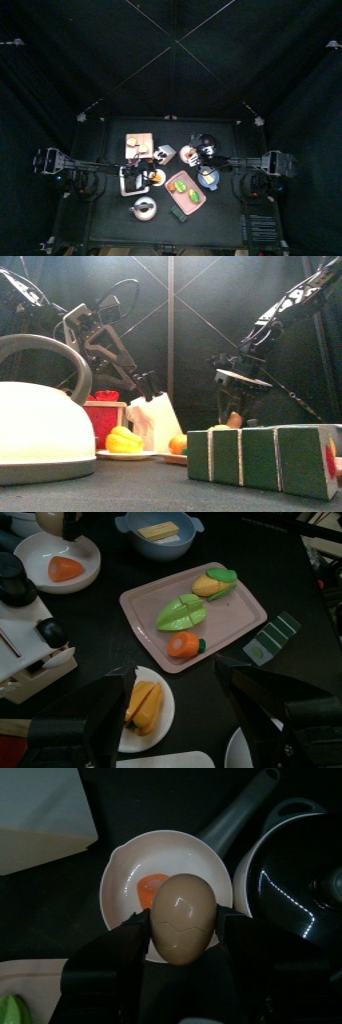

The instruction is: Place egg in pan

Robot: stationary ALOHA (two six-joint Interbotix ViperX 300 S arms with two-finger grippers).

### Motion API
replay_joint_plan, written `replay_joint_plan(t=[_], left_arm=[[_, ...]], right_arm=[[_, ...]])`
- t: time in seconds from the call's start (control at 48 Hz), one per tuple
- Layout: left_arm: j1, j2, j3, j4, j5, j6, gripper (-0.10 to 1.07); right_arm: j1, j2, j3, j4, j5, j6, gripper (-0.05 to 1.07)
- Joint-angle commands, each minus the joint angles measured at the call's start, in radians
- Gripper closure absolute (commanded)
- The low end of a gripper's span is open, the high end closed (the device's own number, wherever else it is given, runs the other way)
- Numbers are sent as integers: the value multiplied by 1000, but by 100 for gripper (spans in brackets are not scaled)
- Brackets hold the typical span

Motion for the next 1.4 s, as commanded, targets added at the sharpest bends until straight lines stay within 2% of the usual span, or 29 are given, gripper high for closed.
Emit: replay_joint_plan(t=[0.0,0.333,0.646,1.375], left_arm=[[3,-15,-9,2,-5,2,1],[3,-15,-8,0,-3,2,1],[3,-17,-6,0,-3,2,1],[3,-15,-6,0,-3,2,1]], right_arm=[[2,-6,-28,-6,23,11,24],[-3,23,-41,-3,38,14,23],[2,38,-48,2,38,12,-2],[3,43,-54,38,43,2,-2]])
